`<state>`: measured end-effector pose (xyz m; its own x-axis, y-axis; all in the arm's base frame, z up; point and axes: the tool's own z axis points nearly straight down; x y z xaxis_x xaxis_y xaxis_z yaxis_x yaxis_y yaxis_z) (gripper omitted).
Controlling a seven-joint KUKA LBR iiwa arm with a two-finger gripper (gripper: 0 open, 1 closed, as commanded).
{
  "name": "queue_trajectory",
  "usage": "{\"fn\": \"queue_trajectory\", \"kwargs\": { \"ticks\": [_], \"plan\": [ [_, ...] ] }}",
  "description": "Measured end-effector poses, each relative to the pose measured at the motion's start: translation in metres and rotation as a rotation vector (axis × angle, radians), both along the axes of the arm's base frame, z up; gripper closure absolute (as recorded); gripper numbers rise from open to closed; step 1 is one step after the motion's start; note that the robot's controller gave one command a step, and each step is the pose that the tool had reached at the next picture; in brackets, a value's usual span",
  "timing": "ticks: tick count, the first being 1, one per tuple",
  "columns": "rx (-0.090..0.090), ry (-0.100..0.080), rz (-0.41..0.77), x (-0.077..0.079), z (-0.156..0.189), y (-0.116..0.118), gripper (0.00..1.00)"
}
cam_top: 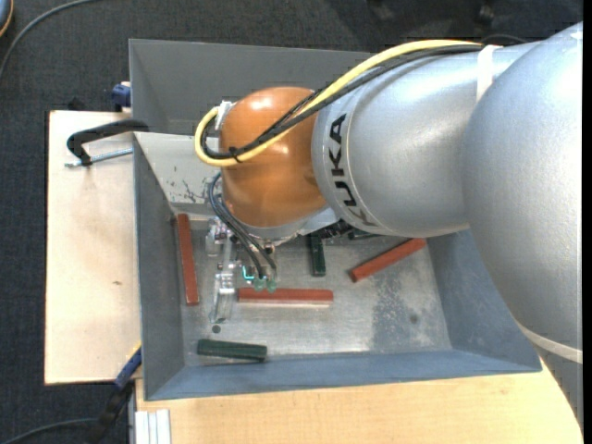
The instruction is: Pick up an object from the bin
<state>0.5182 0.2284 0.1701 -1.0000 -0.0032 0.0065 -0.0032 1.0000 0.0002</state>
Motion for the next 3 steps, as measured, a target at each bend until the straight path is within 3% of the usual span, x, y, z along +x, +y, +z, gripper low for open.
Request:
{"fn": "queue_trajectory", "kwargs": {
  "ticks": [1,2,3],
  "plan": [
    [-0.004,0.0,-0.077,0.027,-0.104,-0.083,0.0],
    [0.001,-0.006,-0.071,0.028,-0.099,-0.078,1.0],
    [0.003,-0.022,-0.061,0.064,0.026,-0.091,1.0]
  ]
}}
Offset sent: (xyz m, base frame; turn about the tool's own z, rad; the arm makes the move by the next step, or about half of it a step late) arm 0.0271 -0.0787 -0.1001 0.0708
